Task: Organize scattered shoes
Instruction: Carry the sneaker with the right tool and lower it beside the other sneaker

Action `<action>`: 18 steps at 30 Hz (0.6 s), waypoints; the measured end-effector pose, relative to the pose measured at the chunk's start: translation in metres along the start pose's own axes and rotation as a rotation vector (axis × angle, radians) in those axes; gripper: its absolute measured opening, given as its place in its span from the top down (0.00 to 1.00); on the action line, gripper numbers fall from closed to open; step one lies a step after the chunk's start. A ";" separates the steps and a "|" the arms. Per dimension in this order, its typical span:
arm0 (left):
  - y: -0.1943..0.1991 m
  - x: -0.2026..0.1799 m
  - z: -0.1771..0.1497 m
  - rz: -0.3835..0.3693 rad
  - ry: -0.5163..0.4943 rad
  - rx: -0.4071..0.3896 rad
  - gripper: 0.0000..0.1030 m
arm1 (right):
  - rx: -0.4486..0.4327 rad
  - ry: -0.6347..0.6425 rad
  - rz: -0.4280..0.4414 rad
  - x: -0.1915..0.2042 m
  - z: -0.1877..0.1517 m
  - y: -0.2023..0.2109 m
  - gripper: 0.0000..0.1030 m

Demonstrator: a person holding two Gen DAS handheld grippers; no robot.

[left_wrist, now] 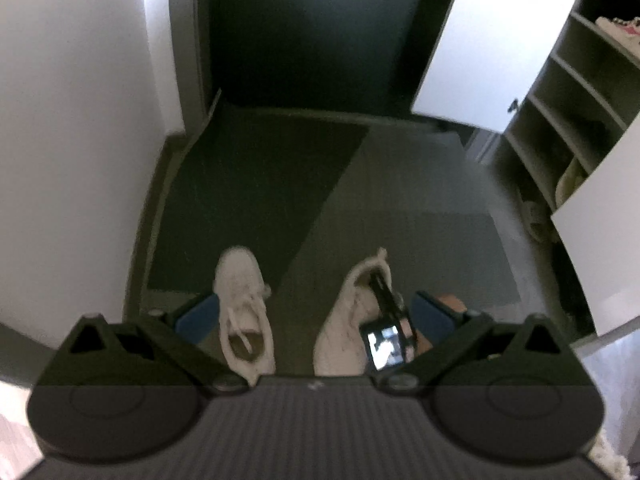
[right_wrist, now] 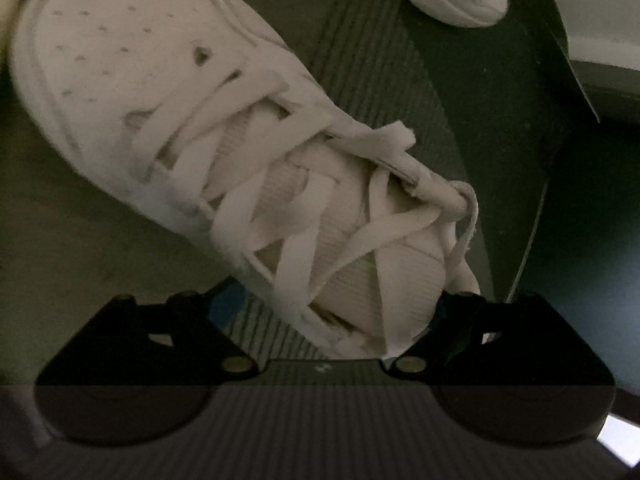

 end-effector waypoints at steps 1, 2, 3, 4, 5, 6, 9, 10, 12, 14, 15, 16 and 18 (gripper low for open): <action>-0.005 0.001 -0.003 -0.017 0.022 0.040 0.00 | 0.002 -0.054 -0.009 -0.004 0.002 0.003 0.23; -0.008 0.002 -0.005 -0.023 0.032 0.059 0.00 | 0.017 -0.110 -0.011 -0.006 0.004 0.005 0.25; -0.010 0.002 -0.007 -0.024 0.035 0.068 0.00 | 0.031 -0.138 -0.005 -0.008 0.005 0.005 0.26; -0.011 0.003 -0.008 -0.024 0.039 0.076 0.00 | 0.056 -0.195 0.000 -0.008 0.007 0.007 0.26; -0.013 0.003 -0.010 -0.025 0.043 0.085 0.00 | 0.061 -0.210 0.003 -0.006 0.007 0.009 0.26; -0.015 0.004 -0.012 -0.025 0.044 0.098 0.00 | 0.064 -0.221 0.007 -0.006 0.007 0.011 0.26; -0.019 0.006 -0.020 -0.023 0.046 0.131 0.00 | 0.075 -0.279 0.046 -0.012 0.005 0.019 0.31; -0.019 0.007 -0.023 -0.023 0.047 0.139 0.00 | 0.088 -0.300 0.065 -0.016 0.004 0.022 0.33; -0.018 0.009 -0.028 -0.015 0.034 0.137 0.00 | 0.094 -0.336 0.094 -0.018 0.003 0.027 0.34; -0.018 0.014 -0.033 -0.010 0.028 0.137 0.00 | 0.096 -0.377 0.123 -0.018 0.003 0.032 0.36; -0.018 0.014 -0.034 -0.010 0.029 0.138 0.00 | 0.091 -0.435 0.161 -0.019 0.002 0.036 0.36; -0.017 0.017 -0.036 -0.007 0.032 0.139 0.00 | 0.082 -0.478 0.193 -0.022 0.000 0.040 0.38; -0.017 0.022 -0.036 -0.010 0.038 0.140 0.00 | 0.053 -0.549 0.242 -0.026 -0.003 0.047 0.39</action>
Point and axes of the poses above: each gripper's, at about its wrist camera, not at the fingertips, and y roughly against the way its jaws point, x to its left, z to its top, the point moved 2 cm from there along -y, roughly the way its jaws point, and after that the axes turned 3 degrees about -x, right-handed, at the moved point
